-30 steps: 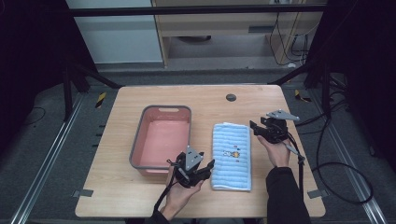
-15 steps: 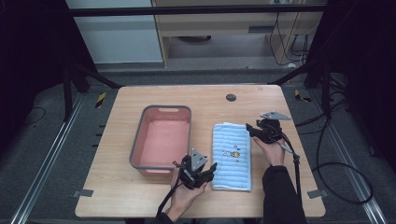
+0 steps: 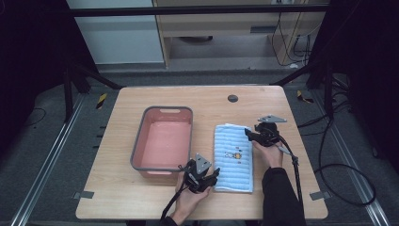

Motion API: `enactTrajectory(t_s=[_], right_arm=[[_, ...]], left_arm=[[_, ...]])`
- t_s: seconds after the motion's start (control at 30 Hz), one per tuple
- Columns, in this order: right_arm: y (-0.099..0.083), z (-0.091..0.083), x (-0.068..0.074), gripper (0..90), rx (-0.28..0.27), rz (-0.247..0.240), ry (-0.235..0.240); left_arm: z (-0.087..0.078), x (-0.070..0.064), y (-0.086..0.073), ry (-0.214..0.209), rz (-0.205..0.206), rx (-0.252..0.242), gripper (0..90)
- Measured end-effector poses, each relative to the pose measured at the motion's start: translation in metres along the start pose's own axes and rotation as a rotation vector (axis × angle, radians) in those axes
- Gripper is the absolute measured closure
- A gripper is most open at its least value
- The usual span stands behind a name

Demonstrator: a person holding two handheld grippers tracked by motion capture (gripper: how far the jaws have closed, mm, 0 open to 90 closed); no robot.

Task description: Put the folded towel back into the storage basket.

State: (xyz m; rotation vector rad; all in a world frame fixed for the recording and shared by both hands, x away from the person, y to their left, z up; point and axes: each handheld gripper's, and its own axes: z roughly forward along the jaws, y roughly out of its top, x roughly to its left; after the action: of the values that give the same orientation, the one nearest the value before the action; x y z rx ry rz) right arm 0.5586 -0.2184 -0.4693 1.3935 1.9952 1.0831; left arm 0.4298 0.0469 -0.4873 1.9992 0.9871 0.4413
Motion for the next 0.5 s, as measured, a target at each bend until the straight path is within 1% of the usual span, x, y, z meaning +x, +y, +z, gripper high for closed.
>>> enactTrajectory(t_s=[0.17, 0.2, 0.37, 0.5], right_arm=[[-0.005, 0.005, -0.002, 50.8, 0.012, 0.003, 0.007], [-0.007, 0.007, -0.002, 50.8, 0.02, 0.011, 0.009], [-0.012, 0.014, -0.004, 50.8, 0.051, 0.016, 0.009], [-0.015, 0.018, -0.002, 50.7, 0.066, 0.018, 0.021]], left_arm=[[0.005, -0.001, -0.003, 0.0, -0.001, 0.011, 55.4], [0.005, -0.001, -0.004, -0.002, -0.001, 0.014, 55.4], [0.008, -0.002, -0.006, 0.001, 0.002, 0.027, 55.7], [0.01, -0.001, -0.007, 0.002, 0.002, 0.034, 56.4]])
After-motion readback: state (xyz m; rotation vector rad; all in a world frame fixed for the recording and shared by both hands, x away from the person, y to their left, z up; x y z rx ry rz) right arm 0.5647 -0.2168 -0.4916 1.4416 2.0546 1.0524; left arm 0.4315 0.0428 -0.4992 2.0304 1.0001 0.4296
